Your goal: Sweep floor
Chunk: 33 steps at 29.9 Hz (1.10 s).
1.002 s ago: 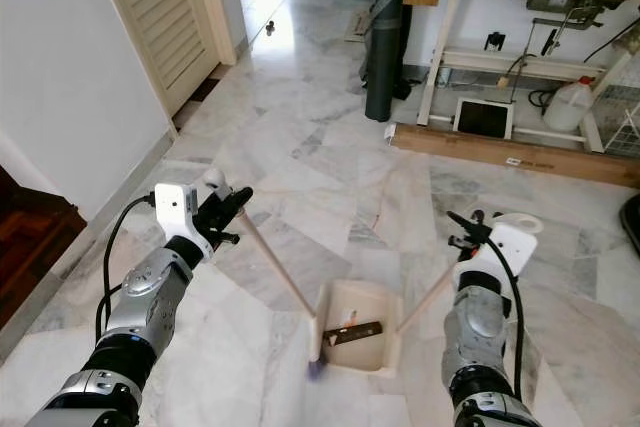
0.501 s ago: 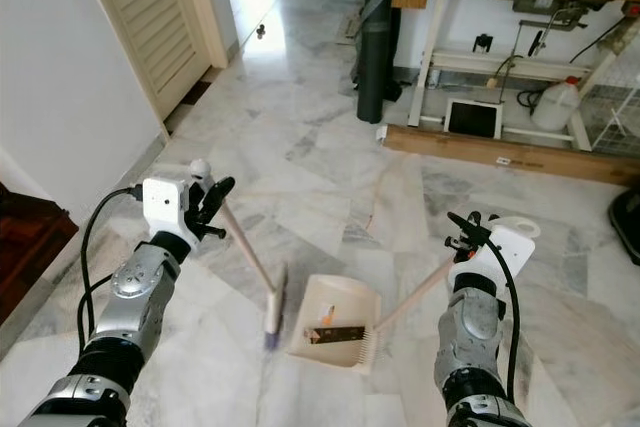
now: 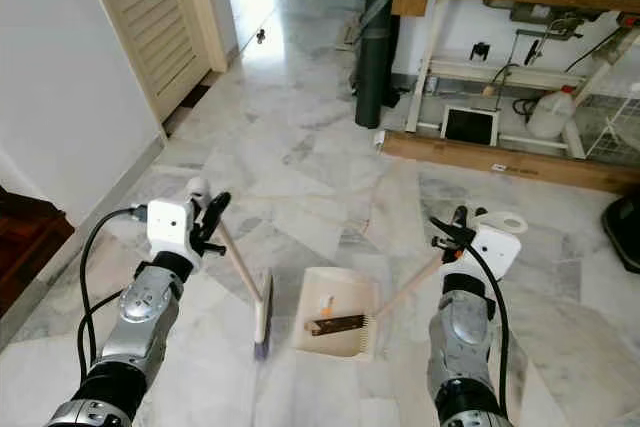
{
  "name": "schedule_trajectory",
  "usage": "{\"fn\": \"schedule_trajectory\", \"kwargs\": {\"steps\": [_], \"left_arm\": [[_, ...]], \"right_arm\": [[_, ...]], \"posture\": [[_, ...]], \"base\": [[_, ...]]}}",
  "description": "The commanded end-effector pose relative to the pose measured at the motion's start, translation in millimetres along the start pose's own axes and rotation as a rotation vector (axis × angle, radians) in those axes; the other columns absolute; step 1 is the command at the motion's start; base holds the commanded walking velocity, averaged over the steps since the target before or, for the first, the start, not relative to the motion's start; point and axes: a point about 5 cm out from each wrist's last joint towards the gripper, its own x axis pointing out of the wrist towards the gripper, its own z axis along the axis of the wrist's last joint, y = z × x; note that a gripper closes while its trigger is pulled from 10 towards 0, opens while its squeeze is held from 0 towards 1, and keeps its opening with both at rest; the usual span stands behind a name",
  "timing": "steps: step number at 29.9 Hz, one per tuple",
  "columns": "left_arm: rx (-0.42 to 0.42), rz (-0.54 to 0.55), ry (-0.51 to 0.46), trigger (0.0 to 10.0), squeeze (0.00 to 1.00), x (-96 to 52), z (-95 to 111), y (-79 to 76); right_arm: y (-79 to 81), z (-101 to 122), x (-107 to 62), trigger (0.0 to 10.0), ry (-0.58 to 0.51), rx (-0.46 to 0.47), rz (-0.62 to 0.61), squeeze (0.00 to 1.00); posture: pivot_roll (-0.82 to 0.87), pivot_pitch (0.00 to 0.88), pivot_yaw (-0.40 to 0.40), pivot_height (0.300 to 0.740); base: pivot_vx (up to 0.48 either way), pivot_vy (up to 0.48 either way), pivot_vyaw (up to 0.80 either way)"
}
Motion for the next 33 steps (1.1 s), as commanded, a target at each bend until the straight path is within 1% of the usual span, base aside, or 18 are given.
{"fn": "schedule_trajectory", "kwargs": {"steps": [1, 4, 5, 10, 16, 20, 23, 27, 33], "left_arm": [[0.034, 0.035, -0.07, 10.0, 0.0, 6.2, 14, 9.3], [0.055, 0.043, -0.076, 10.0, 0.0, 7.8, 17, 12.3], [0.061, 0.059, -0.079, 10.0, 0.0, 8.2, 18, 17.1], [0.063, 0.087, -0.067, 10.0, 0.0, 6.2, 14, 22.4], [0.066, 0.09, -0.067, 10.0, 0.0, 4.9, 14, 19.9], [0.079, 0.072, -0.069, 10.0, 0.0, 3.8, 14, 14.8], [0.078, 0.067, -0.059, 10.0, 0.0, -1.1, 11, 11.8], [0.079, 0.065, -0.05, 10.0, 0.0, -3.3, 9, 12.6], [0.084, 0.08, -0.049, 10.0, 0.0, -2.6, 10, 15.8]], "right_arm": [[3.2, 13, 4.5, 10.0, -0.058, 0.001, 0.018, 0.0], [4.3, 16, 4.7, 10.0, -0.066, -0.017, 0.034, 0.0], [4.9, 19, 6.6, 10.0, -0.076, -0.016, 0.033, 0.0], [8.5, 23, 9.1, 10.0, -0.079, -0.005, 0.028, 0.0], [15.7, 26, 8.6, 10.0, -0.084, -0.008, 0.044, 0.0], [16.0, 27, 7.5, 10.0, -0.084, -0.005, 0.041, 0.0], [15.3, 24, 2.5, 10.0, -0.075, -0.005, 0.039, 0.0], [17.1, 24, 0.9, 10.0, -0.069, -0.001, 0.037, 0.0], [26.6, 28, 4.8, 10.0, -0.07, 0.016, 0.059, 0.0]], "posture": [[-0.03, 0.0, -0.016, 0.74], [-0.03, 0.0, -0.018, 0.74], [-0.02, 0.0, -0.028, 0.74], [0.0, 0.0, -0.035, 0.74], [0.0, 0.0, -0.023, 0.74], [0.0, 0.0, -0.016, 0.74], [0.0, 0.0, -0.007, 0.74], [0.0, 0.0, 0.002, 0.74], [0.01, 0.0, -0.004, 0.74]], "base": [[0.0, 0.0, 0.0], [0.0, 0.0, 0.0], [0.0, 0.0, 0.68], [0.0, 0.0, 0.78], [0.0, 0.0, 0.8], [0.0, 0.0, 0.8], [0.0, 0.0, 0.8], [0.0, 0.0, 0.8], [0.0, 0.0, 0.8]]}}
